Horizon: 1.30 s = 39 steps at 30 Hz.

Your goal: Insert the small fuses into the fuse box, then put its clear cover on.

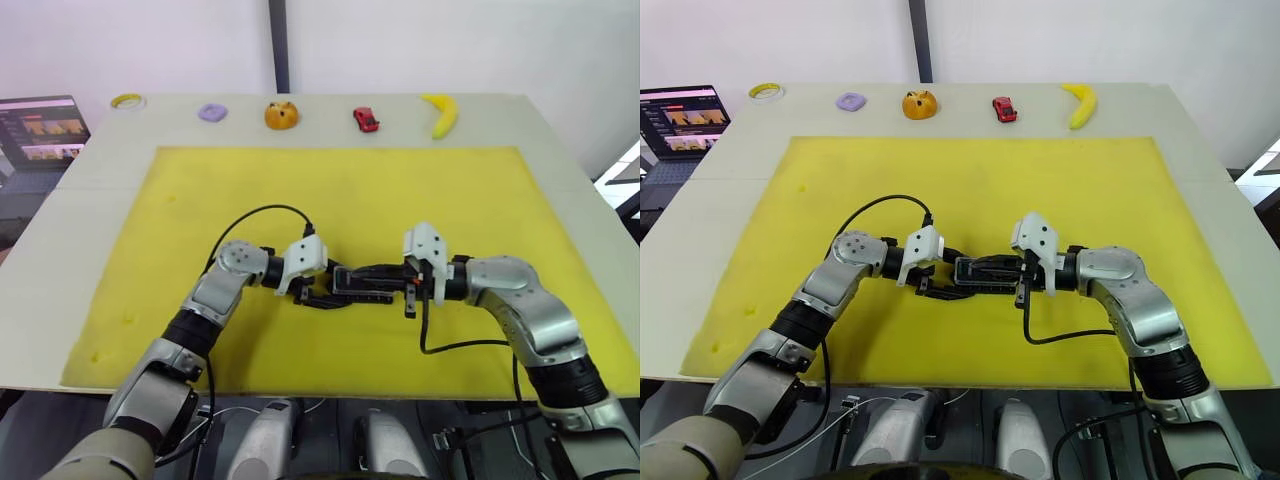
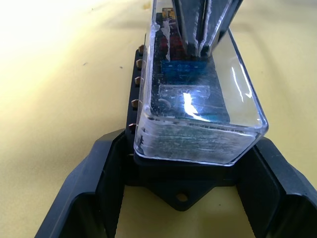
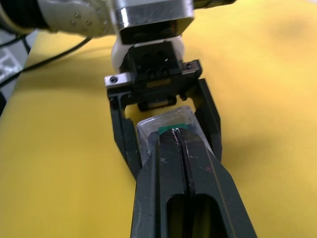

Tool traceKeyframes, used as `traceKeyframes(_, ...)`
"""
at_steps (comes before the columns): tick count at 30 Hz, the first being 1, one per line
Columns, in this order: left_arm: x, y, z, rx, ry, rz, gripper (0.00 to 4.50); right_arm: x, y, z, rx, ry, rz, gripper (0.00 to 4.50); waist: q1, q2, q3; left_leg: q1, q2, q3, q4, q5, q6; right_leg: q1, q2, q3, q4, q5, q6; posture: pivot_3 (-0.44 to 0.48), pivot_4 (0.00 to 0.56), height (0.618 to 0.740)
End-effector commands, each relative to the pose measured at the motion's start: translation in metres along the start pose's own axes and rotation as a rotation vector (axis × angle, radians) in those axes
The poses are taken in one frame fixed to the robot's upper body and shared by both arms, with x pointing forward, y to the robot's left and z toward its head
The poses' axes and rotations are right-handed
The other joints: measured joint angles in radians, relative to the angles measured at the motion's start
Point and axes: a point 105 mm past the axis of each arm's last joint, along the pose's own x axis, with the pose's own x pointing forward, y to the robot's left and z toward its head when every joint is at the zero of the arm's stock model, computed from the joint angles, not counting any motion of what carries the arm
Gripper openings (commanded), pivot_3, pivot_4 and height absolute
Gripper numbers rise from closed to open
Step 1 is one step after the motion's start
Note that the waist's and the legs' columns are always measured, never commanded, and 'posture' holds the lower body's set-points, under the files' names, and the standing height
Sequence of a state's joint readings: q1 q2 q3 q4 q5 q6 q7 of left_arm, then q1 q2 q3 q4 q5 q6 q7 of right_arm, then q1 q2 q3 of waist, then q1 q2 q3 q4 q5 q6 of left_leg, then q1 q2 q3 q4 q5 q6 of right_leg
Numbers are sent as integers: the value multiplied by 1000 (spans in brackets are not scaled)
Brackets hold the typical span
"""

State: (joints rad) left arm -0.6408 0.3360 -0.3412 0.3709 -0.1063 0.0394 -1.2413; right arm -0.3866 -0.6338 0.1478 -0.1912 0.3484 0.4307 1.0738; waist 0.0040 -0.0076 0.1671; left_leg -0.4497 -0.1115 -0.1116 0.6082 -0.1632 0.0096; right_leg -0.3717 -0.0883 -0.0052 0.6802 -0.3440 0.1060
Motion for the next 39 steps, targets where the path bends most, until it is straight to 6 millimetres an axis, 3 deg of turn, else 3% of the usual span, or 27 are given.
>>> traceKeyframes(1,1,-3,12,75,-19,-29,2573,-1,-7,-22,83,119,-33,36,-1,0,0,1,0,0,0,0,0,0,0,0,0,0,0,0,150,735)
traceKeyframes(15,0,-4,11,85,-12,-30,2573,-5,-15,-35,153,222,-59,36,-2,0,-1,3,0,0,-1,0,0,2,0,0,0,0,0,0,150,735)
traceKeyframes(23,1,-5,11,84,-16,-29,2573,-4,-27,-24,82,192,-83,36,-10,0,-1,4,0,0,-1,0,0,3,0,0,0,0,0,0,150,735)
traceKeyframes(30,0,-3,11,82,-18,-22,2573,-3,-19,-1,54,86,-54,36,-12,0,-1,4,0,0,-1,0,0,3,0,0,0,0,0,0,150,735)
traceKeyframes(39,1,0,12,60,-29,-10,2573,-5,-5,-35,102,183,-46,36,-12,0,-1,4,0,0,-1,0,0,3,0,0,0,0,0,0,150,735)
